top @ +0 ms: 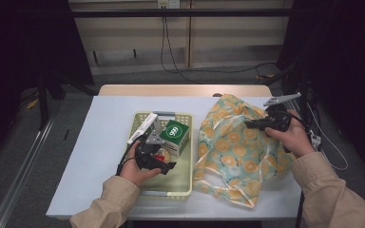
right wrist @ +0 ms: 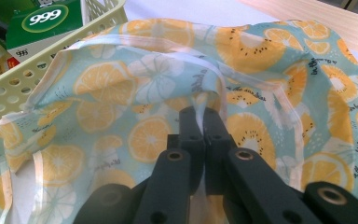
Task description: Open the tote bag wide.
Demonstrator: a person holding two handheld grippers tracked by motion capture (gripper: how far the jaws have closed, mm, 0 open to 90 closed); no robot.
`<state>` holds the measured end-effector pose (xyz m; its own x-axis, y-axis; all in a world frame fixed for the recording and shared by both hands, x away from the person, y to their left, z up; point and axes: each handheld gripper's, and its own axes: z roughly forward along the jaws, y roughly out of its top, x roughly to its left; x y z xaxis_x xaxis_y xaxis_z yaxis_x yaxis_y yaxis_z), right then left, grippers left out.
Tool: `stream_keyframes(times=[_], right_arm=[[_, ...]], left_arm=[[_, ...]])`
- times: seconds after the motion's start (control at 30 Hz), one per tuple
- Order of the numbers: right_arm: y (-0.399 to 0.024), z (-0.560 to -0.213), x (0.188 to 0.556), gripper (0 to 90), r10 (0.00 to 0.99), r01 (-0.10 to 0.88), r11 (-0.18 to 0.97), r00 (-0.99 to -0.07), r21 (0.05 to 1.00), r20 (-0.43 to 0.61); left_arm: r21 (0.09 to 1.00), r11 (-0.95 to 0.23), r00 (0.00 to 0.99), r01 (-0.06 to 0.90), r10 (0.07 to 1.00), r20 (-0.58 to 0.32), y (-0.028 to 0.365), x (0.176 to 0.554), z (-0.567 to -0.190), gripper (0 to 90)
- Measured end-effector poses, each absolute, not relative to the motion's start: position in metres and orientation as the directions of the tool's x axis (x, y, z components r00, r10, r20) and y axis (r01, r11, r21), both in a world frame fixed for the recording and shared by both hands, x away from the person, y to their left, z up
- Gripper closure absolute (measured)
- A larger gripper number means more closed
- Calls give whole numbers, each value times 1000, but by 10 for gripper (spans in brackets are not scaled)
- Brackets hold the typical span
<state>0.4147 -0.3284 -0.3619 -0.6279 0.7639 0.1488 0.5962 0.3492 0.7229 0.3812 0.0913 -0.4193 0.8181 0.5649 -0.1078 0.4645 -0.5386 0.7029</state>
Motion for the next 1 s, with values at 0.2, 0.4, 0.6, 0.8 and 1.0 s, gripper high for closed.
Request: stream_keyframes(times=[0.2,0.4,0.6,0.8,1.0], right_arm=[[-327,-363,415,895,765,595,351,-628,723,146],[-326,-363,416,895,761,591,354,-633,725,145],[-326,-363,416,895,759,592,353,-634,725,148],[-326,-364,417,895,756,591,351,-637,726,153],[-326,-364,417,895,751,588,349,-641,730,158]], left_arm=[[694,-521,778,497,621,-91,98,382,-409,581],[677,-513,727,527,685,-47,105,388,-413,900],[695,-471,701,543,710,-66,108,398,-414,900],[663,-517,704,541,710,-20,100,409,-418,900],[648,-531,688,546,725,14,97,417,-420,886]])
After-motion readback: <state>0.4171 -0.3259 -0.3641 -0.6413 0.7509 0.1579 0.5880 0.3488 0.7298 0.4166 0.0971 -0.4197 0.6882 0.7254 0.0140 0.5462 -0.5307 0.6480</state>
